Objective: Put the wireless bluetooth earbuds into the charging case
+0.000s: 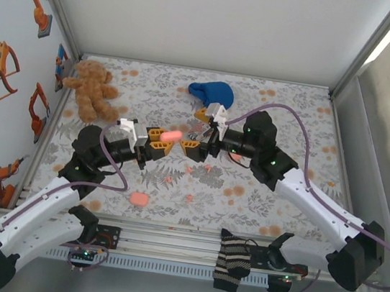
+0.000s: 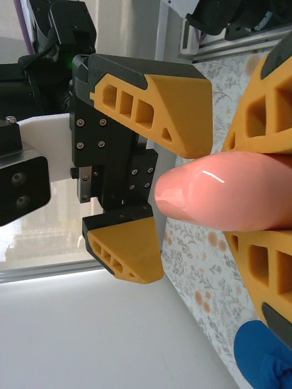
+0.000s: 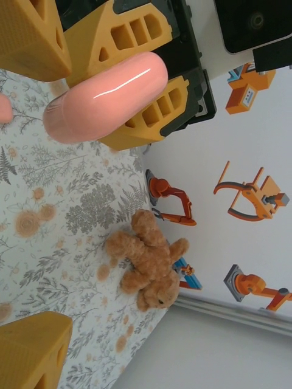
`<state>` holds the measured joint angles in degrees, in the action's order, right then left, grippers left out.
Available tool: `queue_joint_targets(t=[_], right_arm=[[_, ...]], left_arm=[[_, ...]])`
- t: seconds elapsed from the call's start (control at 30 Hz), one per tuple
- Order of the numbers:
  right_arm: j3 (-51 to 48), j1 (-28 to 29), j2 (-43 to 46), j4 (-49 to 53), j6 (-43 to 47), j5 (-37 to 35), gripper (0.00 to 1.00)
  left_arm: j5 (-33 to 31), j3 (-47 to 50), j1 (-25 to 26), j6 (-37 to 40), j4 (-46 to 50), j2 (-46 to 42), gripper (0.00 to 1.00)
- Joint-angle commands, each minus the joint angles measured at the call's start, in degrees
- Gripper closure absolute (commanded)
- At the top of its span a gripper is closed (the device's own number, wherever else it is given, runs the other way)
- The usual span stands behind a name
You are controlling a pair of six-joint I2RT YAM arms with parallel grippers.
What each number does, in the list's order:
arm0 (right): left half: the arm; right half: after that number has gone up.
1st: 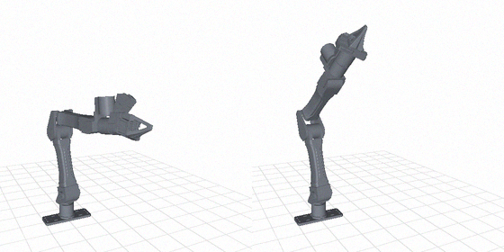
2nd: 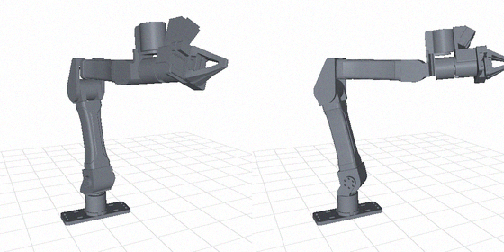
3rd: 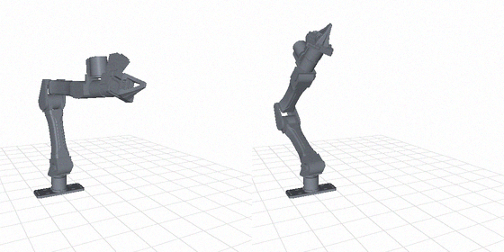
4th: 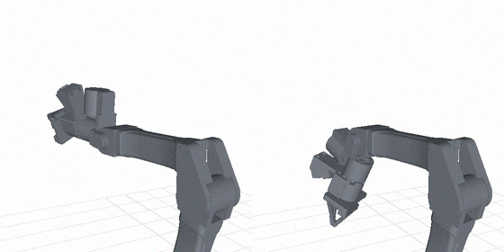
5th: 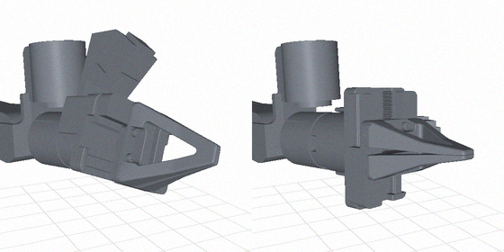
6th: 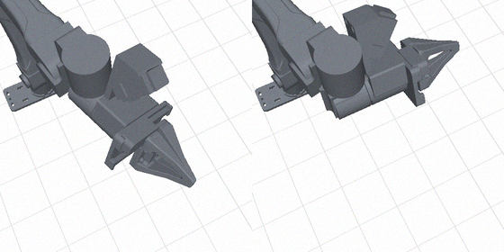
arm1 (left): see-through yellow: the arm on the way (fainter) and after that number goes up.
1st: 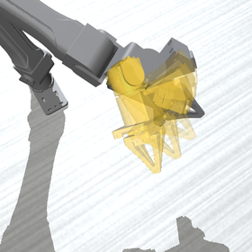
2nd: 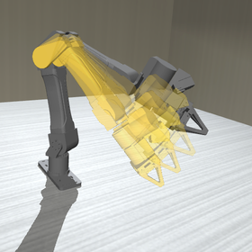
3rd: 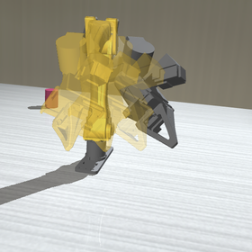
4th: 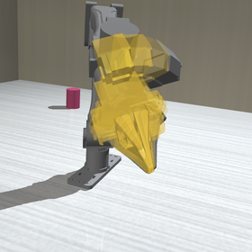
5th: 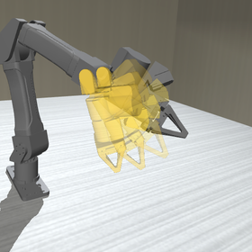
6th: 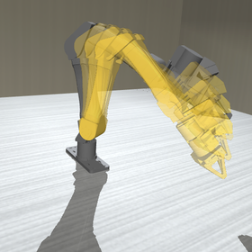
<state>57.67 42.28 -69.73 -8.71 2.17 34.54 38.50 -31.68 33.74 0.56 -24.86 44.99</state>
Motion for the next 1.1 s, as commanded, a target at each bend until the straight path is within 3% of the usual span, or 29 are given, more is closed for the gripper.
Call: queue_joint_targets(t=[0.0,1.07], right_arm=[[2.17,0.61,-0.07,-3.77,0.99,1.00,0.04],[7.92,0.78,-3.57,-0.69,1.47,-7.30,0.08]], left_arm=[[-0.05,0.48,0.19,1.53,-2.40,-0.21,1.00],[0.26,0.81,0.14,1.70,-0.97,-1.87,1.00]])
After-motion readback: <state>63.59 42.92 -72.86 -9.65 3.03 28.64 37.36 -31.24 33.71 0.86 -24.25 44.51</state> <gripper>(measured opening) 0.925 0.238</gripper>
